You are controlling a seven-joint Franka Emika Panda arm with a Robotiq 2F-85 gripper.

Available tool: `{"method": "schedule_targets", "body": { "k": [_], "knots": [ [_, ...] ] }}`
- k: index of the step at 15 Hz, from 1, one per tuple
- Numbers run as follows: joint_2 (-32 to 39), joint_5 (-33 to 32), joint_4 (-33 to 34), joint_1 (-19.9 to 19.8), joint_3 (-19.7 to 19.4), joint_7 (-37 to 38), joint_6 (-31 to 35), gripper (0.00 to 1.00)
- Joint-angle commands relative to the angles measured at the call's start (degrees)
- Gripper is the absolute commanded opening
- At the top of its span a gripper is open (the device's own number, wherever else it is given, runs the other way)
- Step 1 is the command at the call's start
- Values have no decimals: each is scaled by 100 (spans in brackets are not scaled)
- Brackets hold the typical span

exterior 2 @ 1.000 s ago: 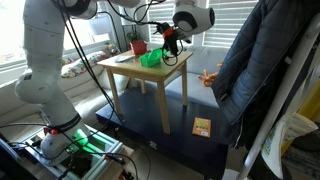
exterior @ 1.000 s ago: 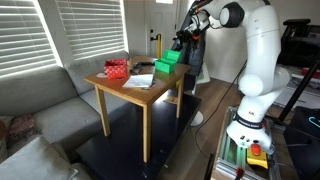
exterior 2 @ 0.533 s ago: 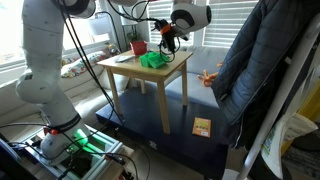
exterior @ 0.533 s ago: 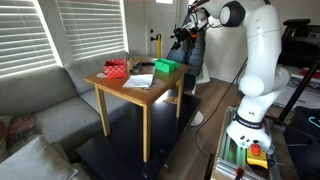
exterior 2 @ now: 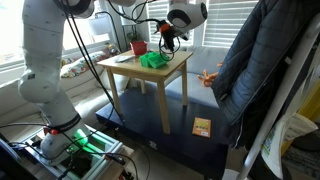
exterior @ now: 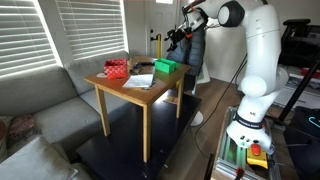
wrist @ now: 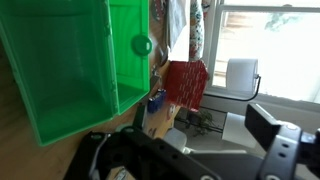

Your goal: Close the green container

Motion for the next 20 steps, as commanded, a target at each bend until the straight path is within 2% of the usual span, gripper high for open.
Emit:
{"method": "schedule_targets", "body": {
  "k": [1, 7, 13, 14, 20],
  "knots": [
    [-201, -453, -233, 170, -117, 416, 560, 100],
    [-290, -1051, -496, 80, -84, 367, 841, 100],
    [-546, -1163, -1038, 3, -138, -26, 1294, 100],
    [-204, -1073, -564, -59, -70, 176, 1016, 100],
    [-309, -1071, -785, -52, -105, 2, 1173, 100]
  ]
}}
